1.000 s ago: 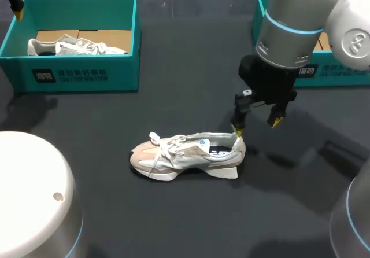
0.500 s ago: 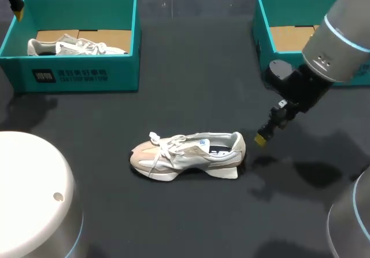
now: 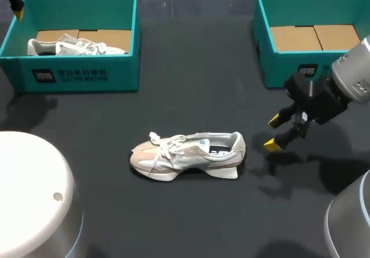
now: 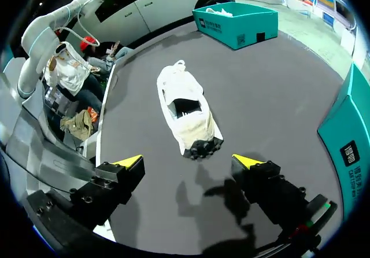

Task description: Take the shoe out of the shoebox, open the shoe tongue, remove and reinsert the insole, then place the shoe into the shoebox

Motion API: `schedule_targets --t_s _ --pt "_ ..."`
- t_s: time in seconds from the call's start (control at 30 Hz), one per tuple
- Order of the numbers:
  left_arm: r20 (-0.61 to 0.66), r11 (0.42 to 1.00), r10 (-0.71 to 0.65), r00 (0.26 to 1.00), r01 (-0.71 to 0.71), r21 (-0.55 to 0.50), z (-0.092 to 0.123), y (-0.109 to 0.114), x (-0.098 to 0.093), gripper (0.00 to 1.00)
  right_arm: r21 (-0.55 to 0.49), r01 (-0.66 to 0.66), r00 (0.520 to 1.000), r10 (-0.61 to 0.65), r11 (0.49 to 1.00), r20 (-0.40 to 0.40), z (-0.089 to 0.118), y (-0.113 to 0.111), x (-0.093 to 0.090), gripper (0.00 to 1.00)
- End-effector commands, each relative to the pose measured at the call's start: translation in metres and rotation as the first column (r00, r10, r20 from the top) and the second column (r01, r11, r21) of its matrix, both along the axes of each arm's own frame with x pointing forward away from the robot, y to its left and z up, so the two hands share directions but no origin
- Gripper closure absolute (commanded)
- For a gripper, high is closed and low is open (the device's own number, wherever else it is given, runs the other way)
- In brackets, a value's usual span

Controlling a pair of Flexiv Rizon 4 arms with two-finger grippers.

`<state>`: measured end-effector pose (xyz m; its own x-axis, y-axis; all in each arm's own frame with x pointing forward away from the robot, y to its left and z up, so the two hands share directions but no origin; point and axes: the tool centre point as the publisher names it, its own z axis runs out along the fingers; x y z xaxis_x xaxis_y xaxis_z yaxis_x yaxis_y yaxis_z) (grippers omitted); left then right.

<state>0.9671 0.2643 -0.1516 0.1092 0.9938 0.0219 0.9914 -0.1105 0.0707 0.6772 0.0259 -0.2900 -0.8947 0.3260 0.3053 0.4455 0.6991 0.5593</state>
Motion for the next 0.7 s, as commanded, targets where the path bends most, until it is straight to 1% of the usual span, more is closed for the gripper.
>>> schedule_targets --t_s 0.03,0.13,0.17,0.2,0.23,0.3,0.33,0.4,0.5,0.6,0.7 --pt "0.001 1.0 -0.001 1.0 0.001 0.002 0.0 0.0 0.0 0.0 0.143 0.05 0.997 -0.059 0.988 0.058 -0.002 -0.002 -0.006 0.0" --pt "0.001 1.0 -0.001 1.0 0.001 0.002 0.0 0.0 0.0 0.0 0.143 0.05 0.997 -0.059 0.988 0.058 -0.002 -0.002 -0.006 0.0" --pt "0.001 1.0 -0.001 1.0 0.001 0.002 0.0 0.0 0.0 0.0 0.139 0.097 0.992 -0.106 0.986 0.065 -0.01 -0.011 -0.004 0.0" --pt "0.001 1.0 -0.001 1.0 0.001 0.002 0.0 0.0 0.0 0.0 0.145 0.115 0.989 -0.128 0.983 0.08 -0.016 -0.018 -0.004 0.0" --pt "0.001 1.0 -0.001 1.0 0.001 0.002 0.0 0.0 0.0 0.0 0.173 0.114 0.986 -0.133 0.978 0.099 -0.022 -0.024 -0.005 0.0" --pt "0.001 1.0 -0.001 1.0 0.001 0.002 0.0 0.0 0.0 0.0 0.191 0.106 0.979 -0.136 0.976 0.15 -0.03 -0.034 -0.008 0.0" --pt "0.001 1.0 -0.001 1.0 0.001 0.002 0.0 0.0 0.0 0.0 0.21 0.085 0.979 -0.121 0.974 0.166 -0.033 -0.038 -0.009 0.0" --pt "0.001 1.0 -0.001 1.0 0.001 0.002 0.0 0.0 0.0 0.0 0.208 0.092 0.974 -0.131 0.974 0.182 -0.04 -0.047 -0.01 0.0" --pt "0.001 1.0 -0.001 1.0 0.001 0.002 0.0 0.0 0.0 0.0 0.227 0.068 0.968 -0.119 0.971 0.221 -0.045 -0.056 -0.012 0.0" --pt "0.001 1.0 -0.001 1.0 0.001 0.002 0.0 0.0 0.0 0.0 0.255 0.019 0.948 -0.099 0.967 0.301 -0.049 -0.063 -0.016 0.0" --pt "0.001 1.0 -0.001 1.0 0.001 0.002 0.0 0.0 0.0 0.0 0.255 0.019 0.948 -0.099 0.967 0.301 -0.049 -0.063 -0.016 0.0"
